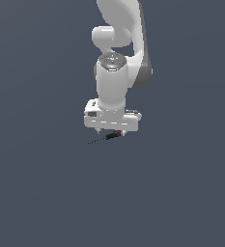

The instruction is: Pick up the object and move it to a goal position.

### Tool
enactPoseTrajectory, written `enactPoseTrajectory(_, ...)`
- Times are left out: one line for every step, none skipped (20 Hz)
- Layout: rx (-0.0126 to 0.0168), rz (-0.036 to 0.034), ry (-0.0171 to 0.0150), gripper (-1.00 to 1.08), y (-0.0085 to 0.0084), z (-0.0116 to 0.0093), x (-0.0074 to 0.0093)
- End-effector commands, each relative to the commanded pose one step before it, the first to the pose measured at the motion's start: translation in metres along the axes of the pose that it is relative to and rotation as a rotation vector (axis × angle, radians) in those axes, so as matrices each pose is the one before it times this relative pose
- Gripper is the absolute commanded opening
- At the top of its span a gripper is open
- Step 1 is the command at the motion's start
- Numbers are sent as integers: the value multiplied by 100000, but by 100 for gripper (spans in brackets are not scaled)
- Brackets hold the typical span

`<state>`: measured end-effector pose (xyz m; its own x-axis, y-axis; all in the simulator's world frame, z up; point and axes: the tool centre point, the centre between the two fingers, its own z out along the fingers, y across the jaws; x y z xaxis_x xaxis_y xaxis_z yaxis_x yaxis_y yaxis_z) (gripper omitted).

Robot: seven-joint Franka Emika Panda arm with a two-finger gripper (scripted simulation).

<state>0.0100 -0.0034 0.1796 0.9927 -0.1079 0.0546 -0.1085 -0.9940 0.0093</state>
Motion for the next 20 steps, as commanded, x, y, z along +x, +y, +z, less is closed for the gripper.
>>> enactPoseTrajectory(313,5705,-430,100,79,697,-375)
enactPoseTrajectory(128,2623,-188,100,51,312,-168)
enactPoseTrajectory(124,2784,-199,100,62,328,-177)
enactPoseTrajectory(118,2946,-210,100,74,345,-187)
enactPoseTrajectory(108,3071,-217,100,86,356,-193)
enactPoseTrajectory(94,3087,-216,100,97,355,-191)
enactPoseTrajectory(80,3093,-213,100,106,353,-189)
enactPoseTrajectory(65,3098,-210,100,116,350,-186)
enactPoseTrajectory(51,3103,-206,100,126,347,-183)
enactPoseTrajectory(38,3109,-201,100,136,345,-180)
enactPoseTrajectory(24,3113,-196,100,145,342,-176)
enactPoseTrajectory(11,3119,-190,100,155,340,-171)
enactPoseTrajectory(-2,3123,-183,100,163,337,-167)
enactPoseTrajectory(-14,3129,-176,100,173,334,-161)
enactPoseTrajectory(-27,3133,-168,100,181,331,-156)
enactPoseTrajectory(-38,3138,-160,100,190,329,-150)
enactPoseTrajectory(-50,3142,-151,100,198,326,-144)
enactPoseTrajectory(-61,3147,-141,100,206,323,-137)
enactPoseTrajectory(-71,3151,-131,100,215,320,-130)
enactPoseTrajectory(-81,3155,-121,100,222,317,-122)
